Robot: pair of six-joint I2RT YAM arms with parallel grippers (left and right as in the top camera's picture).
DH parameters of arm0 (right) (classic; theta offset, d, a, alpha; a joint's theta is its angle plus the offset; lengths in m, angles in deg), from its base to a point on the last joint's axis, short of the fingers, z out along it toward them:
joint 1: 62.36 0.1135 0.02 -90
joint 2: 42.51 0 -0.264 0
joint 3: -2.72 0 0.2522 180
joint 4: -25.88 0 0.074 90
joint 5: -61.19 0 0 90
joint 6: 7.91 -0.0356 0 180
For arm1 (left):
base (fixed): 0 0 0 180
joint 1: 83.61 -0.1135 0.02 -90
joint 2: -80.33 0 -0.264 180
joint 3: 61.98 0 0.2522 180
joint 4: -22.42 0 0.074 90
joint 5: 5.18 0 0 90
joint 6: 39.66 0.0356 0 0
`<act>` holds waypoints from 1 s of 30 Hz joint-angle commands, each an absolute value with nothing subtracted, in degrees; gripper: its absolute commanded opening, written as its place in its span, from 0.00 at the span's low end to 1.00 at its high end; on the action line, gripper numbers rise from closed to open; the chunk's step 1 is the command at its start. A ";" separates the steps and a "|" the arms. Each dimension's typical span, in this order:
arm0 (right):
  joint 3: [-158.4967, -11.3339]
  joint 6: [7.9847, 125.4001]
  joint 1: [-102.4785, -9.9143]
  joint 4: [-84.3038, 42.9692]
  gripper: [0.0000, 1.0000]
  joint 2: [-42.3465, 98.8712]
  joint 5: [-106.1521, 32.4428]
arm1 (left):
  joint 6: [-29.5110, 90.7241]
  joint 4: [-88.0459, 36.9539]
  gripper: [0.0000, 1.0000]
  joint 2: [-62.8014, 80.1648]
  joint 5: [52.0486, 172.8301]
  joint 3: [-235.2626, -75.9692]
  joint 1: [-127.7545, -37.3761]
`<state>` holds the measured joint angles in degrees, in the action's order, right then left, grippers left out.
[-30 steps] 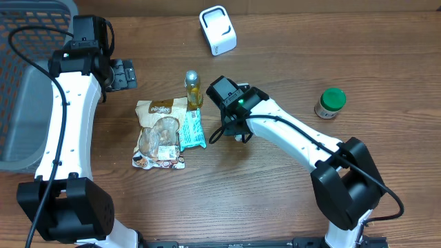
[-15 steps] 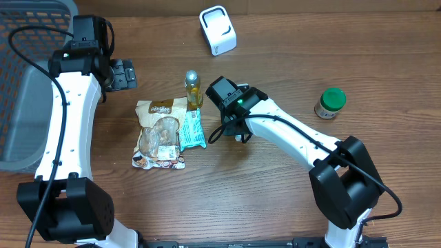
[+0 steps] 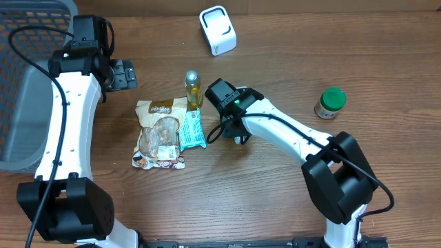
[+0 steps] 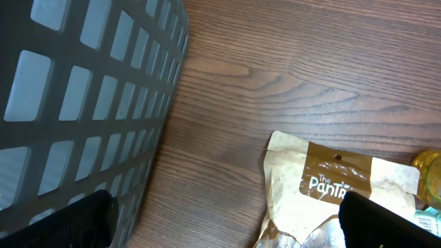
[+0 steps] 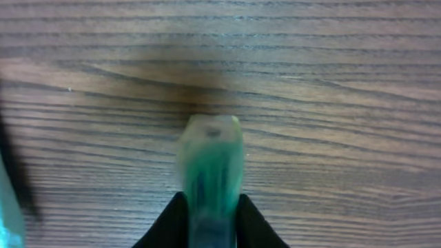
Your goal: Scan the item barcode
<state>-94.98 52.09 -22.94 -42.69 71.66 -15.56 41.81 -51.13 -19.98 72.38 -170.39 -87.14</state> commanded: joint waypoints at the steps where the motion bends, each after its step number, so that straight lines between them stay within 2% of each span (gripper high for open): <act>1: -94.61 51.83 -22.88 -42.21 0.29 72.18 -15.60 | 42.64 -51.04 1.00 -19.31 72.44 -171.62 -87.69; 4: -94.61 51.83 -22.88 -41.99 0.46 72.18 -15.60 | 42.64 -51.04 1.00 -19.31 72.44 -171.62 -87.71; 9: -94.61 51.81 -22.88 -41.55 0.60 72.18 -15.60 | 42.64 -51.04 1.00 -19.31 72.44 -171.62 -87.71; 19: -94.61 51.83 -23.60 -35.39 0.60 72.18 -11.69 | 42.64 -51.04 0.99 -19.31 72.44 -171.62 -87.71; 26: -94.61 48.14 -28.49 -33.38 0.56 72.18 -12.21 | 42.64 -51.04 0.99 -19.31 72.44 -171.62 -87.71; 30: -94.61 47.59 -31.29 -34.01 0.46 72.18 -17.13 | 42.64 -51.04 1.00 -19.31 72.44 -171.62 -87.71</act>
<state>-94.98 49.34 -29.65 -33.81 71.66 -14.11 41.81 -51.13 -20.01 72.38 -170.39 -87.14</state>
